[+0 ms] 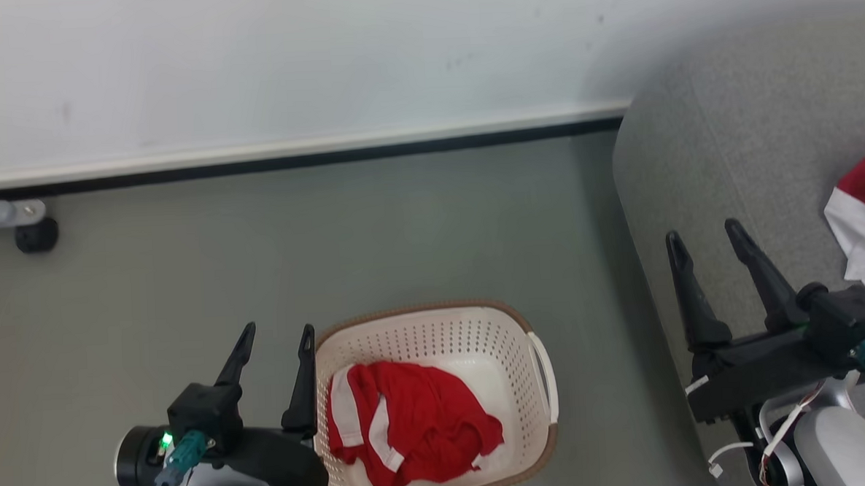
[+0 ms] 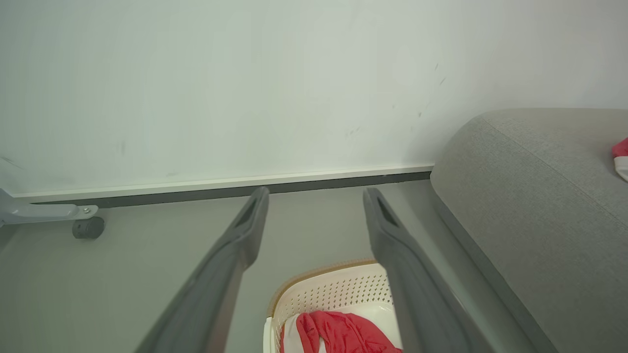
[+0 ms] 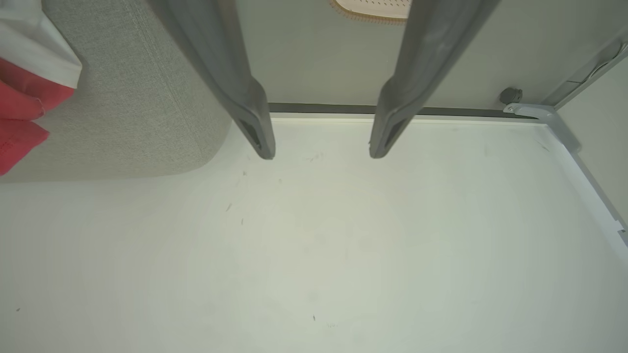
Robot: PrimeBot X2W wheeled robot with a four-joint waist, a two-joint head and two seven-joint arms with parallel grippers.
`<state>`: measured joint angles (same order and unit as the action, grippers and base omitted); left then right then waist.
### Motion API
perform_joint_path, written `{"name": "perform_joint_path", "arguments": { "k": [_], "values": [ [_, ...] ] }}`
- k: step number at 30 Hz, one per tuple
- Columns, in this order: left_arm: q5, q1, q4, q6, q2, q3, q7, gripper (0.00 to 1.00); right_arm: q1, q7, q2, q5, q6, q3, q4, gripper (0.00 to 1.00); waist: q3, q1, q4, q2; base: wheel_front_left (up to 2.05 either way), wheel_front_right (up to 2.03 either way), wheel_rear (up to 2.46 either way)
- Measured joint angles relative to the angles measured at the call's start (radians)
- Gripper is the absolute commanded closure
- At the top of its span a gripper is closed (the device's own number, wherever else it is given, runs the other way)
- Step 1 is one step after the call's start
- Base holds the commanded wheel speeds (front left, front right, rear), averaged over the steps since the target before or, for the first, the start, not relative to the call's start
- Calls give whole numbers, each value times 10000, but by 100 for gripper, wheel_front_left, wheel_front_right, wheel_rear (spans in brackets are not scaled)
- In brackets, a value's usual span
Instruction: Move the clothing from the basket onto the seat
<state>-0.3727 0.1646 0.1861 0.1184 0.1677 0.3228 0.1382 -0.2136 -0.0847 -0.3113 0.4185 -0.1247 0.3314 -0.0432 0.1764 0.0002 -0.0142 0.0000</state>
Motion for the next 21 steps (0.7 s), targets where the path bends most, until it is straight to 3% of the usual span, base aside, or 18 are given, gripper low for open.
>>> {"name": "perform_joint_path", "arguments": {
  "k": [21],
  "values": [
    [922,2468,1521,-573,211,863,-757,0,-1635,552,731,-1127,-27,-180,-1285,0,2978,1,-814,2,0,0,0]
  ]
}}
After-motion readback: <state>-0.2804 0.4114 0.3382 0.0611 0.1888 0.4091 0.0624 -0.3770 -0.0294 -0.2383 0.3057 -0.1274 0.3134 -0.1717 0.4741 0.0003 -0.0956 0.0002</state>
